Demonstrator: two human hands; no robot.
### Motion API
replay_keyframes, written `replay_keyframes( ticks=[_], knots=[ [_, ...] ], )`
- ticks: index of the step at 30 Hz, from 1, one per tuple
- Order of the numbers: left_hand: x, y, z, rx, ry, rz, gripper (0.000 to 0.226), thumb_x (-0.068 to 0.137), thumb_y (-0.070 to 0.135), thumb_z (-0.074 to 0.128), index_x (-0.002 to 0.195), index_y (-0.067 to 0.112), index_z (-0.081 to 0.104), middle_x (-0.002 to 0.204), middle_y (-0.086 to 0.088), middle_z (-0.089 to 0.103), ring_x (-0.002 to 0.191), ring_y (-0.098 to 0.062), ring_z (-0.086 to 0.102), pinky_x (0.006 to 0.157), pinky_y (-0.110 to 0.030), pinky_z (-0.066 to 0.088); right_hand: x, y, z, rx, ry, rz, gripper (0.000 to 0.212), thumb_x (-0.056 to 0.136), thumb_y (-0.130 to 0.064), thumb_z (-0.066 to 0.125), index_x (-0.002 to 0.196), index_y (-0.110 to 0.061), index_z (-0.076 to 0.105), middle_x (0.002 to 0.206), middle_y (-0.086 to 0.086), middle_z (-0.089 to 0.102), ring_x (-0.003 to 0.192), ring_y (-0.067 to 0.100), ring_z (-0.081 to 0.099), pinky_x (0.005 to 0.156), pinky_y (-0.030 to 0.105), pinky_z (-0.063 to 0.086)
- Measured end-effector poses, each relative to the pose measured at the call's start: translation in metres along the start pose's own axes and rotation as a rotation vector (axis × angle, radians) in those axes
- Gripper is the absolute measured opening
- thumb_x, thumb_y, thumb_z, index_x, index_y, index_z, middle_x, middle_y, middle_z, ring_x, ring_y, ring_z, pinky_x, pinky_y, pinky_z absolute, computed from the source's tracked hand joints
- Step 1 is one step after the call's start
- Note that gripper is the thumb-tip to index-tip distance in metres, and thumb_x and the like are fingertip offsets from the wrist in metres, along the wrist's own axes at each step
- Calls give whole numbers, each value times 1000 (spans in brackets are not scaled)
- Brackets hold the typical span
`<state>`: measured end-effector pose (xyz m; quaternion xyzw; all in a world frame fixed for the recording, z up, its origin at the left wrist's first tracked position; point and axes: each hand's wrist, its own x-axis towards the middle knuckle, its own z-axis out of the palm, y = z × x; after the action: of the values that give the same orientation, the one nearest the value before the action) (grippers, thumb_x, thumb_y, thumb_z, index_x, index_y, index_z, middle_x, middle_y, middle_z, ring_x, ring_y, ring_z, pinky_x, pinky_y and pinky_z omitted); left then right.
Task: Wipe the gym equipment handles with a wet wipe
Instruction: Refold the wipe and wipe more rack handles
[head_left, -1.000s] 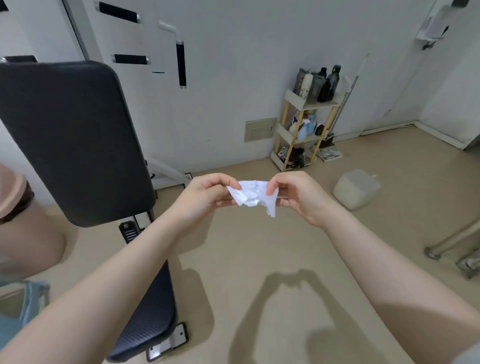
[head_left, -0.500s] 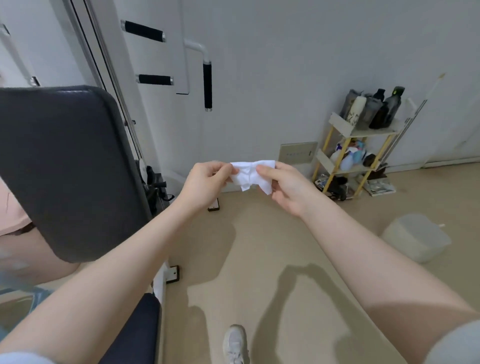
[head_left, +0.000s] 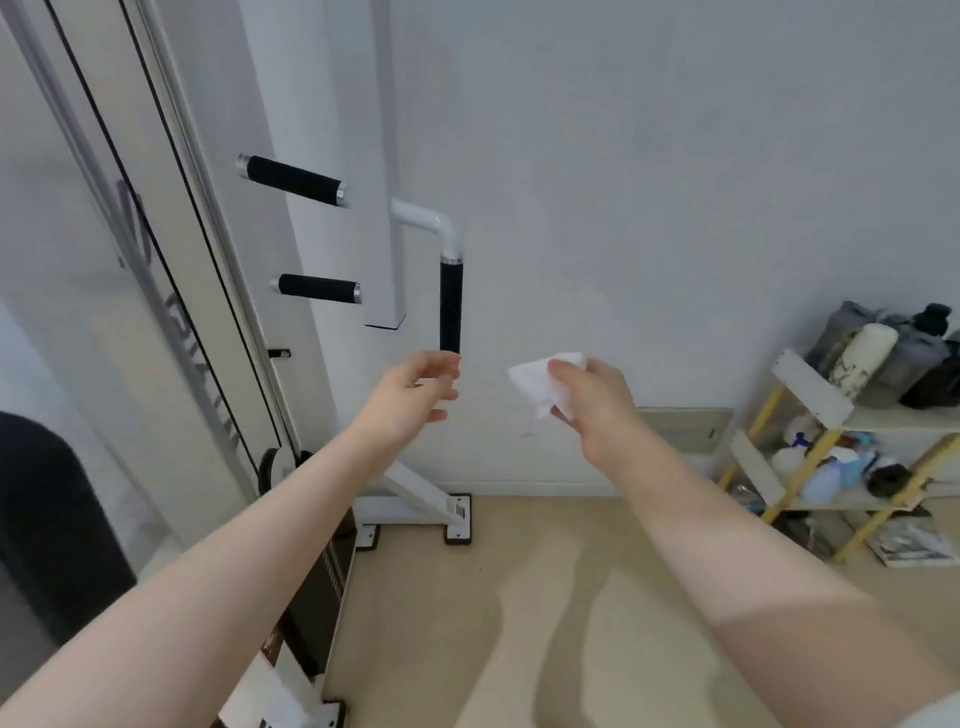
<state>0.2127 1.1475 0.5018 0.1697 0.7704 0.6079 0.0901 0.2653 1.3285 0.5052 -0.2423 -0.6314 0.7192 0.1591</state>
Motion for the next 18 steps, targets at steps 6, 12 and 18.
replay_keyframes(
  ticks=[6, 12, 18],
  knots=[
    [126, -3, 9, 99, 214, 12, 37, 95, 21, 49, 132, 18, 46, 122, 4, 55, 101, -11, 55, 93, -29, 44, 128, -18, 34, -272, -63, -232, 15, 84, -14, 50, 97, -9, 55, 95, 3, 59, 81, 19, 54, 65, 26, 41],
    [195, 0, 16, 285, 387, 79, 28, 93, 25, 52, 121, 22, 50, 119, 7, 53, 94, -6, 55, 76, -18, 42, 214, -36, 79, -389, -287, -375, 6, 91, -18, 47, 93, -13, 46, 78, -9, 47, 71, 12, 46, 57, 22, 36],
    [206, -3, 12, 230, 430, 150, 35, 88, 17, 61, 117, 32, 51, 123, 7, 52, 98, -15, 64, 74, -24, 57, 246, -30, 97, 135, -867, -110, 43, 100, -39, 26, 84, -11, 54, 96, 15, 58, 91, 23, 57, 94, 37, 43]
  ],
)
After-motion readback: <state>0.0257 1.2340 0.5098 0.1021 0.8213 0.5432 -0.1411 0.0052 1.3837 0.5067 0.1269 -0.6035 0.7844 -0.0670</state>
